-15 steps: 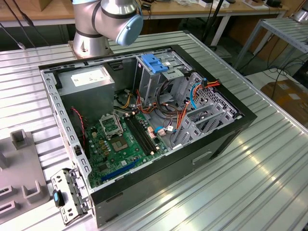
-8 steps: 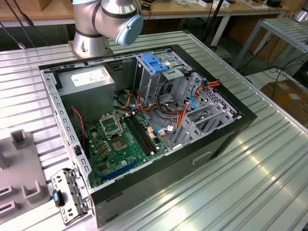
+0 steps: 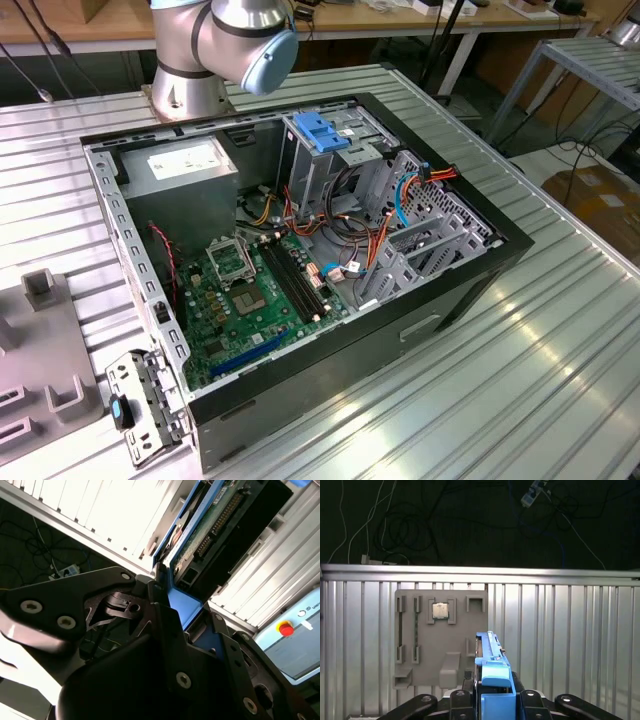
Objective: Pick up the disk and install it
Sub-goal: 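Pick up the disk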
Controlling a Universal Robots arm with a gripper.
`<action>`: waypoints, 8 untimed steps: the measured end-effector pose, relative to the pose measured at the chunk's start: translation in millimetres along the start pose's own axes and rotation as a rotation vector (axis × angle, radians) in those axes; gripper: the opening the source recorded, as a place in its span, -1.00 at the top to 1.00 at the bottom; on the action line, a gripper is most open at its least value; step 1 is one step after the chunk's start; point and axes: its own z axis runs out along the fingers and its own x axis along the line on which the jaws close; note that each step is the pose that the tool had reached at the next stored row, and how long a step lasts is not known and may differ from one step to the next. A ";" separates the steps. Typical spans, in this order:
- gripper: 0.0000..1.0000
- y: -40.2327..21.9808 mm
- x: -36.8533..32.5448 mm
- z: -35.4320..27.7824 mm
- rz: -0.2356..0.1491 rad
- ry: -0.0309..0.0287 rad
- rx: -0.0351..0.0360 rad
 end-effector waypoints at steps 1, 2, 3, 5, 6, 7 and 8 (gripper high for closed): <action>0.25 -0.9 0.0 0.0 0.000 0.0000 0.0000; 0.25 -2.5 0.0 0.0 0.000 0.0000 -0.0001; 0.25 -3.9 0.0 -0.1 0.000 0.0001 -0.0002; 0.25 -6.2 0.1 0.0 0.000 0.0000 -0.0002; 0.25 -7.0 0.1 0.0 0.000 0.0000 -0.0003; 0.25 -7.8 0.1 0.0 0.000 0.0000 -0.0003; 0.25 -9.6 0.1 0.0 0.000 0.0000 -0.0004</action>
